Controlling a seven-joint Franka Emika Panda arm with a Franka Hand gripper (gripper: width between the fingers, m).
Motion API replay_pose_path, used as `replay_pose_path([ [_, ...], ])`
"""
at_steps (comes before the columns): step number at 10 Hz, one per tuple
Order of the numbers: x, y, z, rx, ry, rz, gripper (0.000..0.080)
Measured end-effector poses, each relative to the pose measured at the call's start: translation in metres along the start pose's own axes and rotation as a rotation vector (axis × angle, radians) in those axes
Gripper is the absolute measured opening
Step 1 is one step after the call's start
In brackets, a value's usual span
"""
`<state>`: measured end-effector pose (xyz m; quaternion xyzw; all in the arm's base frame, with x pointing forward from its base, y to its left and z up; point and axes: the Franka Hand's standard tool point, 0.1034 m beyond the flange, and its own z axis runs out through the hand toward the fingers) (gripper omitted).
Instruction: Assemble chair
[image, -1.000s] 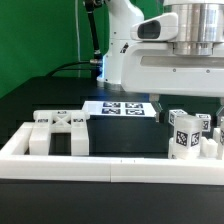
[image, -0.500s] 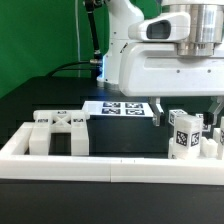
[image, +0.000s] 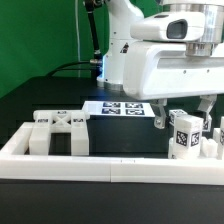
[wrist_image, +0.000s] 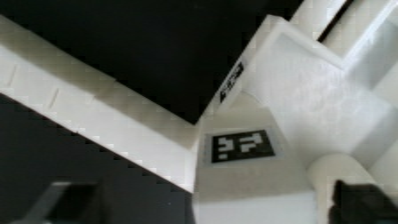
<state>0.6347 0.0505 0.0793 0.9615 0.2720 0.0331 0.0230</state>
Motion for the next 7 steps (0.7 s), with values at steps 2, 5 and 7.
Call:
replay_pose_path([
  [2, 0.0000, 0.0000, 0.0000, 0.000, 0.000, 0.025, 0.0379],
  [5, -0.0004, -0.0007, -0.0001, 0.006, 0.000, 0.232, 0.0292],
  [7, -0.0006, -0.0012, -0.0002, 0.022, 0.001, 0.470, 0.0292],
])
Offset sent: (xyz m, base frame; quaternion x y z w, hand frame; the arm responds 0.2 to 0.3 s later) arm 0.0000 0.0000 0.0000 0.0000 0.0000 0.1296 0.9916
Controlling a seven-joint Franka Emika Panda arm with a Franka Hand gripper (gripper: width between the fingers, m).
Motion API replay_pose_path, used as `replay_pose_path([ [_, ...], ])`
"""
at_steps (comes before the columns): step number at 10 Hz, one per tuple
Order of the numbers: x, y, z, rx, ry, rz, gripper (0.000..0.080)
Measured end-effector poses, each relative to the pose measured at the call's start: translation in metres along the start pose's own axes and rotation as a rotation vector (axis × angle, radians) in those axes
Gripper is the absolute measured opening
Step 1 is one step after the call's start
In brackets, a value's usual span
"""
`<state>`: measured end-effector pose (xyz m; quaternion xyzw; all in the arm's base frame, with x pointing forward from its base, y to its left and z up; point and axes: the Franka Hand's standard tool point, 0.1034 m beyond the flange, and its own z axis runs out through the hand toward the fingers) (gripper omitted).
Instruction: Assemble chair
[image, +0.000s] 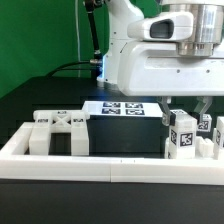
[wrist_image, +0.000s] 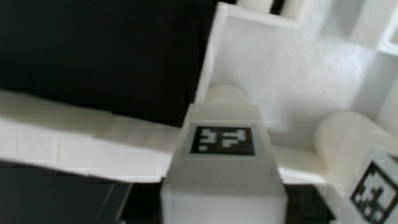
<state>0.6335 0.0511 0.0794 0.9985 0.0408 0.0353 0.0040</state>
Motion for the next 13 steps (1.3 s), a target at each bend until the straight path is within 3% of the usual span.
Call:
replay_pose_path([
  [8, 0.0004, -0.0044, 0.0011, 0.022, -0.003, 0.771, 0.0292],
  [11, 0.0003, -0.0049, 0.0013, 0.022, -0.004, 0.818, 0.0292],
  [12, 0.0003, -0.0050, 0.0006, 0.022, -0.004, 0.789, 0.0396],
  [13, 0.0009, -0.0051, -0.0009, 0.023, -0.003, 0.770, 0.0396],
])
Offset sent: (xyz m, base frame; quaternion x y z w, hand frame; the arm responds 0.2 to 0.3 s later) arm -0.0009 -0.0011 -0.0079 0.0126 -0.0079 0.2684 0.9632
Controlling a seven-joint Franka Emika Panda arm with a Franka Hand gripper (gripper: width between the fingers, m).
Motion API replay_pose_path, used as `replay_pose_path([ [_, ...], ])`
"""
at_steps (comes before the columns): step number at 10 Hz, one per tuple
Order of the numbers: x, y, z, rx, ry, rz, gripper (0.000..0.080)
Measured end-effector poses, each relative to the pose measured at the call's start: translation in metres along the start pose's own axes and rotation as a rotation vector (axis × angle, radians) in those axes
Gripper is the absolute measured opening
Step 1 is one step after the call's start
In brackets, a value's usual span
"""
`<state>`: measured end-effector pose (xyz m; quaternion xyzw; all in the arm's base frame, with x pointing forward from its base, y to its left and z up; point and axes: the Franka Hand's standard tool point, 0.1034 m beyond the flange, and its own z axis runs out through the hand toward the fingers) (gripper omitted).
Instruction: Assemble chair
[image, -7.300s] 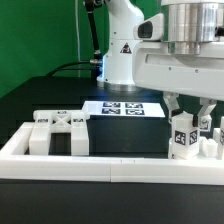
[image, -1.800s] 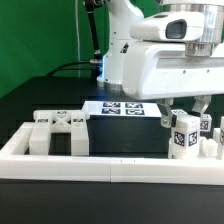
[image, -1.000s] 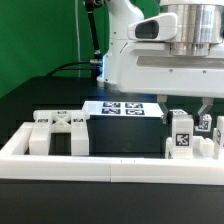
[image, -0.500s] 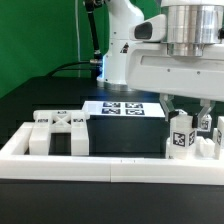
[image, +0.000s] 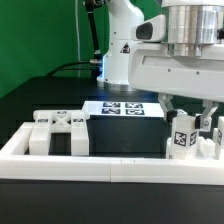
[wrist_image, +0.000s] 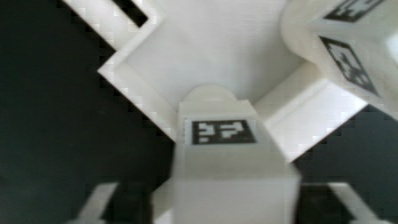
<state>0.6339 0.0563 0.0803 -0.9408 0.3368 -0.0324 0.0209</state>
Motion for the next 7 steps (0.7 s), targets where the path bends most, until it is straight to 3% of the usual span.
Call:
replay_pose_path([
  [1, 0.0002, -0.0001, -0.0004, -0.002, 0.002, -0.084, 0.0584],
  [2, 0.0002, -0.0006, -0.0011, -0.001, 0.003, -0.214, 0.0636],
  [7, 0.0018, 0.0017, 0.0003, -0.002, 0.002, -0.655, 0.0649],
])
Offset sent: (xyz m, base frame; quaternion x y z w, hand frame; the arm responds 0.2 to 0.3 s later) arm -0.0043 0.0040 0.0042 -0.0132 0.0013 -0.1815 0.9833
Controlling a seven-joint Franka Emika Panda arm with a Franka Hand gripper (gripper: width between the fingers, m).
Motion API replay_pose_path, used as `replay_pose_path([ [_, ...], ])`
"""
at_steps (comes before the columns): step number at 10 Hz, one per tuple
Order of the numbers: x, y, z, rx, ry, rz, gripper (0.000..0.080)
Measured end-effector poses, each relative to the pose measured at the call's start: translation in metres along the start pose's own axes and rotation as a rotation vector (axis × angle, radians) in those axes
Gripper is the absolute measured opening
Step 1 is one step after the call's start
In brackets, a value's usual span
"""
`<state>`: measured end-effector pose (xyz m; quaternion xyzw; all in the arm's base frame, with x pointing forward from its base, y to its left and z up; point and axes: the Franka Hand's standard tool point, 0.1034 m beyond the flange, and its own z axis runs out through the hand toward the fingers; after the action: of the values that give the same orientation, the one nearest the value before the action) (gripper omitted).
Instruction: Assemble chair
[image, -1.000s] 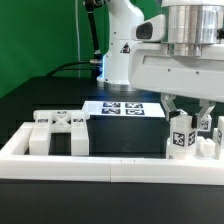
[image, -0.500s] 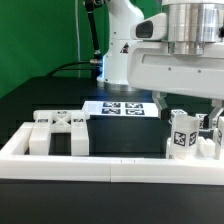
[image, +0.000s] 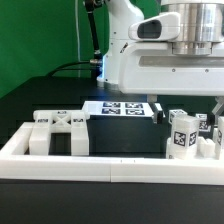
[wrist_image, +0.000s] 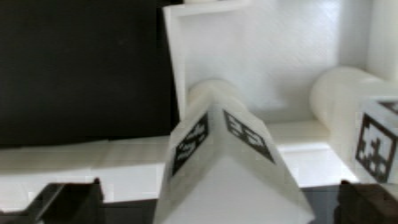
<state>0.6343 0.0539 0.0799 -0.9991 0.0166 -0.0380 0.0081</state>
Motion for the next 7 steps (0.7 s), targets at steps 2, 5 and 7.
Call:
replay_pose_path([
  [2, 0.0004, 0.0002, 0.0008, -0.014, 0.002, -0.179, 0.0649],
  [5, 0.0004, 0.0003, 0.0006, -0.030, -0.002, -0.399, 0.0649],
  [7, 0.0006, 0.0015, 0.0006, -0.031, -0.003, -0.453, 0.0640],
])
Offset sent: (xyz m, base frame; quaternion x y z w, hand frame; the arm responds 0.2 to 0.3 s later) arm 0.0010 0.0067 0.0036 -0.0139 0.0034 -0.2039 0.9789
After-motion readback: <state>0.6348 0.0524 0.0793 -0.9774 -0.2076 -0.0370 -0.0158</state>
